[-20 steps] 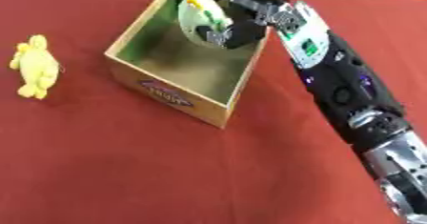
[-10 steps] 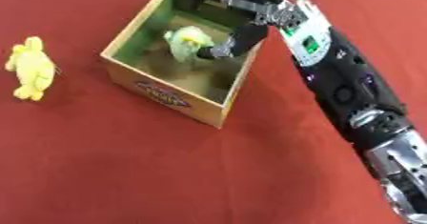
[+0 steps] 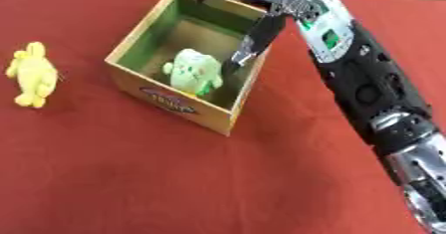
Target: Pick up objects on the table and place them in the box.
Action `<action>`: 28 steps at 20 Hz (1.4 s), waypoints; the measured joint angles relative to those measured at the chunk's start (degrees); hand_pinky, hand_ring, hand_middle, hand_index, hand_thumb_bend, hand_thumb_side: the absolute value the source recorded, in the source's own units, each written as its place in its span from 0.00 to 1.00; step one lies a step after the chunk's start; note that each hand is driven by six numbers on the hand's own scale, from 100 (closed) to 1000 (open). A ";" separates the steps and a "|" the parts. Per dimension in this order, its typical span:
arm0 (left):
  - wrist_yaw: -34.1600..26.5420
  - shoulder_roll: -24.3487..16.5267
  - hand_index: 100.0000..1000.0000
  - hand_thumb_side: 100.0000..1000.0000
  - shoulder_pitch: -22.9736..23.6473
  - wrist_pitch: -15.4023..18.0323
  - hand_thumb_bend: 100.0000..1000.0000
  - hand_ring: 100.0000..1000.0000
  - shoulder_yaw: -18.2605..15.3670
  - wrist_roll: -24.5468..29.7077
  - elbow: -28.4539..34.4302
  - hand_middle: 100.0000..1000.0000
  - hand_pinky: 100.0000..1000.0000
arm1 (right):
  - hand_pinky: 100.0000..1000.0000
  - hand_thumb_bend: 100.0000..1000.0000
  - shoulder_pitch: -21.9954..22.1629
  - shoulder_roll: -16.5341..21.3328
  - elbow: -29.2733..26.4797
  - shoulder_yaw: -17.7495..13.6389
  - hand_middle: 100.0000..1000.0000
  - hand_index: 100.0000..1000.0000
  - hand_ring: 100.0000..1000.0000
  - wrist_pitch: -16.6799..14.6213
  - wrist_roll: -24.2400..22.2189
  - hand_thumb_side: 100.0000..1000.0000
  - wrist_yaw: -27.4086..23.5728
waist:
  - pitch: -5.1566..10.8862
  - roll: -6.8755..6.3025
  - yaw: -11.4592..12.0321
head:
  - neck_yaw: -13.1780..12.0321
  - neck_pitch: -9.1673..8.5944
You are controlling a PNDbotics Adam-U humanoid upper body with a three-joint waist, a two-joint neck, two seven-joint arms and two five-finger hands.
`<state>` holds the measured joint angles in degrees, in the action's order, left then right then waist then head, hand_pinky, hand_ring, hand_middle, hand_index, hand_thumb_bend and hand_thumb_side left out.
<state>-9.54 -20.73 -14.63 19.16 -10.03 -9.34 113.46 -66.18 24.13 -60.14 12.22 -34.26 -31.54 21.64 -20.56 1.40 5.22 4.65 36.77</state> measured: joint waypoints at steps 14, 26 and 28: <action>3.10 -3.41 0.69 0.47 0.37 -2.30 0.00 0.63 -1.33 -3.76 0.00 0.70 0.48 | 0.89 0.42 12.89 11.86 -18.52 -5.91 0.60 0.93 0.94 -1.17 10.07 0.93 -11.59 | 0.73 -1.43 -5.16 | -4.94 0.55; 13.29 -18.44 0.79 0.33 -2.63 -5.21 0.00 0.65 -3.19 -4.85 -1.24 0.73 0.50 | 0.90 0.37 29.70 15.00 -35.49 -7.78 0.57 0.93 0.93 3.39 20.47 0.89 -22.03 | 1.18 -2.35 -8.03 | -8.08 0.98; 15.11 -20.63 0.82 0.34 -3.14 -6.02 0.00 0.66 -3.18 -5.04 -1.71 0.74 0.52 | 0.90 0.37 32.63 15.18 -38.43 -8.30 0.56 0.93 0.93 4.65 22.28 0.89 -23.85 | 1.18 -2.40 -8.15 | -8.11 0.98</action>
<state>5.56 -41.36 -17.76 13.14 -13.21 -14.37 111.75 -33.55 39.31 -98.57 3.92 -29.61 -9.26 -2.20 -19.37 -1.00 -2.93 -3.46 37.76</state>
